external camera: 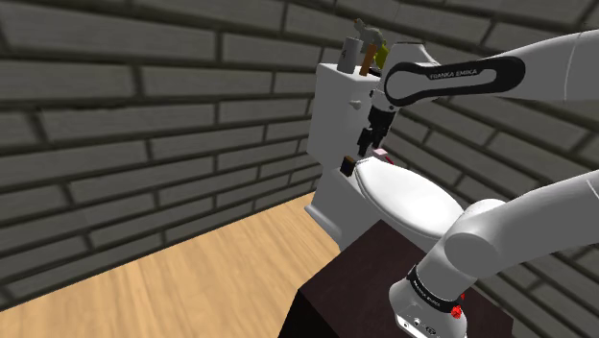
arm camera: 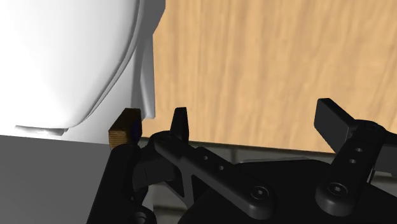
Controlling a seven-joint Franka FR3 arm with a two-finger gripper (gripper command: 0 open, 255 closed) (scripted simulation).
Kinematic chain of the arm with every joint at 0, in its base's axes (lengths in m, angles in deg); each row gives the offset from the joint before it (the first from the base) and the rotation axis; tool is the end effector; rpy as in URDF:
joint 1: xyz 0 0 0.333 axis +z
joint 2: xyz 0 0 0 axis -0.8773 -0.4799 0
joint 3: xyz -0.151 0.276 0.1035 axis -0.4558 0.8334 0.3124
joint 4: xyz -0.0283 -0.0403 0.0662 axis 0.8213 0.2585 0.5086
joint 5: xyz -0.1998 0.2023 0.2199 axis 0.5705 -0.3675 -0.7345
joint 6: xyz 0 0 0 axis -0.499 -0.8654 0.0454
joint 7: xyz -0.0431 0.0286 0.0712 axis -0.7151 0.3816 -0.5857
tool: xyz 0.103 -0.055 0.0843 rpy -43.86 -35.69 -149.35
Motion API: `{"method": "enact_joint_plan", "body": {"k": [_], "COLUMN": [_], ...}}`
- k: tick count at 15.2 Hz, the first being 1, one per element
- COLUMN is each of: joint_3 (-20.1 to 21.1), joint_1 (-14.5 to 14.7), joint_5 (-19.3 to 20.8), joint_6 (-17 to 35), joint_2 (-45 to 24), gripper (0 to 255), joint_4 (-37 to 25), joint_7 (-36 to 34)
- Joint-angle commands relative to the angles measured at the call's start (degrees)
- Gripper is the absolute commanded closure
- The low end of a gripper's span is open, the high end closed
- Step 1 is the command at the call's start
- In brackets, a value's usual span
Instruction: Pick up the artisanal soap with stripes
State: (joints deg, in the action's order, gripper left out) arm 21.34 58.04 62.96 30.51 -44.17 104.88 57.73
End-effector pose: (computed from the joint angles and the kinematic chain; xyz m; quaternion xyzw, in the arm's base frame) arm 0.3440 -0.1086 0.4461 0.9990 0.0164 -0.0169 0.0371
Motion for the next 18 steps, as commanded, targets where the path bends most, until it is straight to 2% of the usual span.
{"method": "enact_joint_plan", "body": {"k": [1,5,9,14,18], "joint_3": [-2.2,-5.7,-8.8,-11.2,-11.2], "joint_1": [-0.7,-1.3,-1.8,-3.1,-5.6], "joint_5": [0.3,-0.6,-3.3,-9.5,-15.3], "joint_6": [3.6,9.6,14.8,19.6,21.8], "joint_2": [-3.7,-11.7,-20.3,-31.7,-41.0], "gripper": [0,0,0,0,0], "joint_4": [-0.6,-3.3,-7.1,-13.6,-20.2], "joint_7": [2.1,6.1,10.8,17.9,23.7]}}
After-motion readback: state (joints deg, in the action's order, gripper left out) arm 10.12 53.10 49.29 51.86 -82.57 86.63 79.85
